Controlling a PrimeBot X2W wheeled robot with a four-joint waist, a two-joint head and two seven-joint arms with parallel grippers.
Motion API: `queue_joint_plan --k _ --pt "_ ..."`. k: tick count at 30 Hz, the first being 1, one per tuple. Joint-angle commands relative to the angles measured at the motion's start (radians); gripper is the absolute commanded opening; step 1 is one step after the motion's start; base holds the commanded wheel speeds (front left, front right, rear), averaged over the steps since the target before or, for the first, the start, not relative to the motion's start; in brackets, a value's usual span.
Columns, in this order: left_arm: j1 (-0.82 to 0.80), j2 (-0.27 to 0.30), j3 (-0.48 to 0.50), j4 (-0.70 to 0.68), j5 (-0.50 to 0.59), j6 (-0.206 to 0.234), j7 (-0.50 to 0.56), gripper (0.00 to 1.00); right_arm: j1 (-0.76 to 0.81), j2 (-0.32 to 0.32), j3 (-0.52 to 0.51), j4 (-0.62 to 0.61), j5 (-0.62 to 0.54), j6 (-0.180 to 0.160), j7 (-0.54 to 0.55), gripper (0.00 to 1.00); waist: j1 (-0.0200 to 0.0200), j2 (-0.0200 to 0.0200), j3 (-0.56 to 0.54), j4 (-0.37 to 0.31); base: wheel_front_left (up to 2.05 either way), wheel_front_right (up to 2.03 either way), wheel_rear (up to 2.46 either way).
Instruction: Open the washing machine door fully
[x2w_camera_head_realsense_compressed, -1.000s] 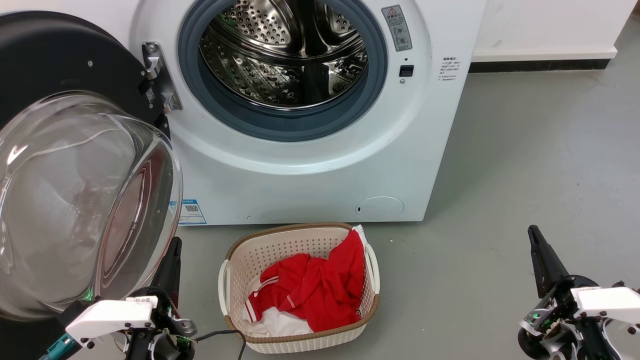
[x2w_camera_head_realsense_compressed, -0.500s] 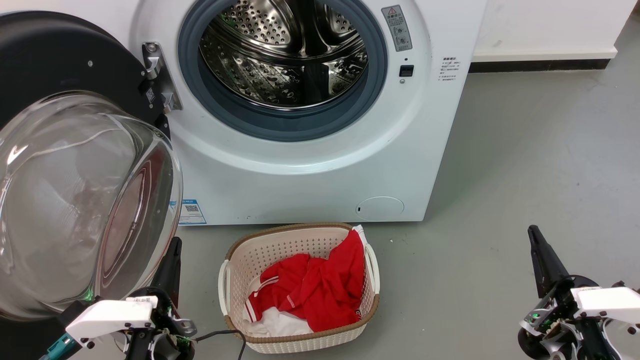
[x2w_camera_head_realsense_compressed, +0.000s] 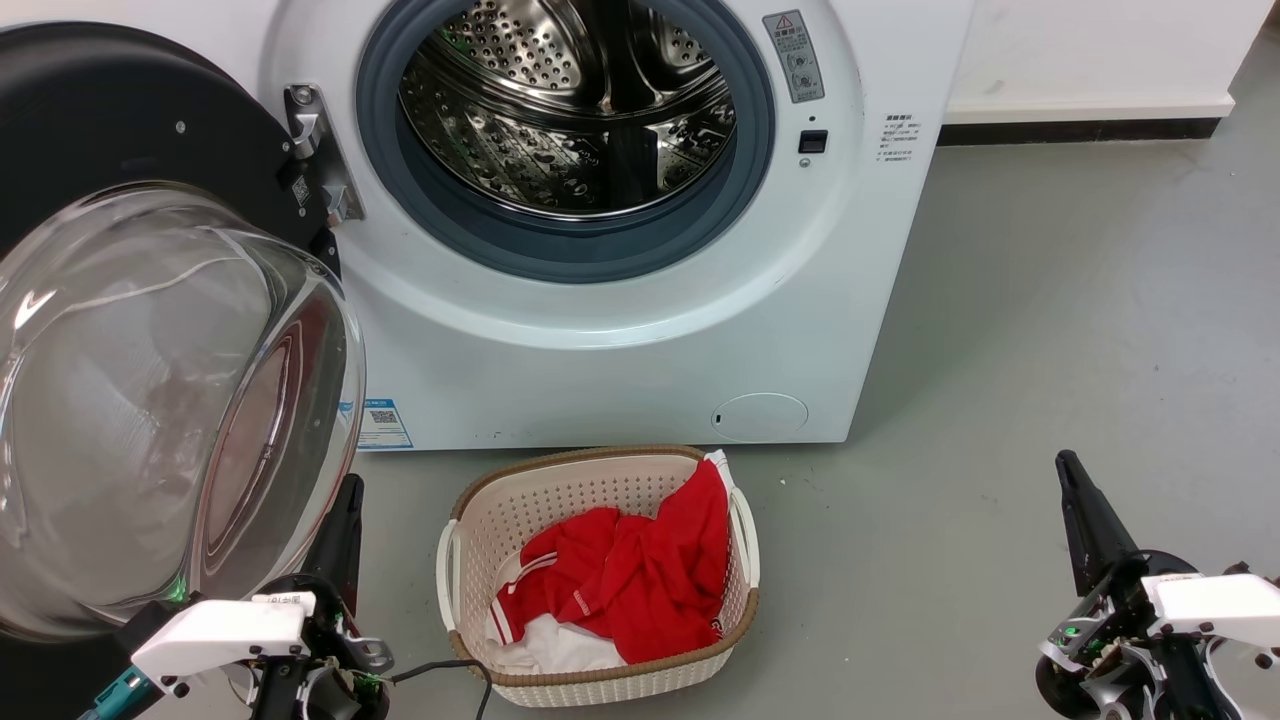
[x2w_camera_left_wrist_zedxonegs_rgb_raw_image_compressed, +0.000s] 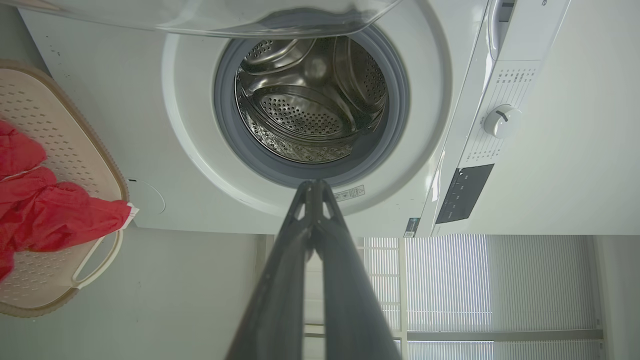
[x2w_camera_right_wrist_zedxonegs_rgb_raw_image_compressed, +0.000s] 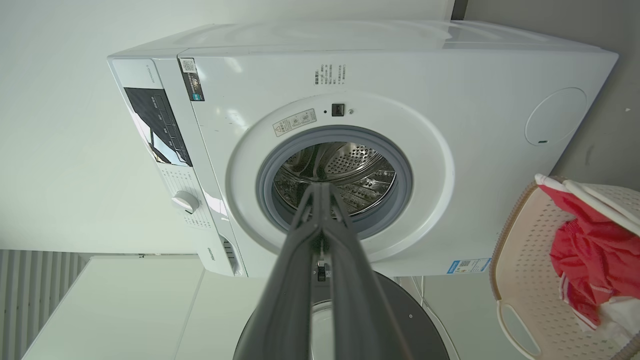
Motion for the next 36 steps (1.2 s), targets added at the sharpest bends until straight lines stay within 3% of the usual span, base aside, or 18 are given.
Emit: queue_joint_plan --k 1,36 --pt "-0.008 -0.001 0.003 -0.004 -0.002 -0.002 0.003 0.0 -0.011 0.001 -0.001 0.001 0.003 0.0 0.002 0.0 0.0001 0.0 0.0 0.0 0.0 0.0 0.0" --pt "-0.008 -0.001 0.002 -0.004 -0.002 -0.002 0.002 0.0 -0.011 0.001 -0.001 0.001 0.003 0.0 0.002 0.0 0.0001 0.0 0.0 0.0 0.0 0.0 0.0"
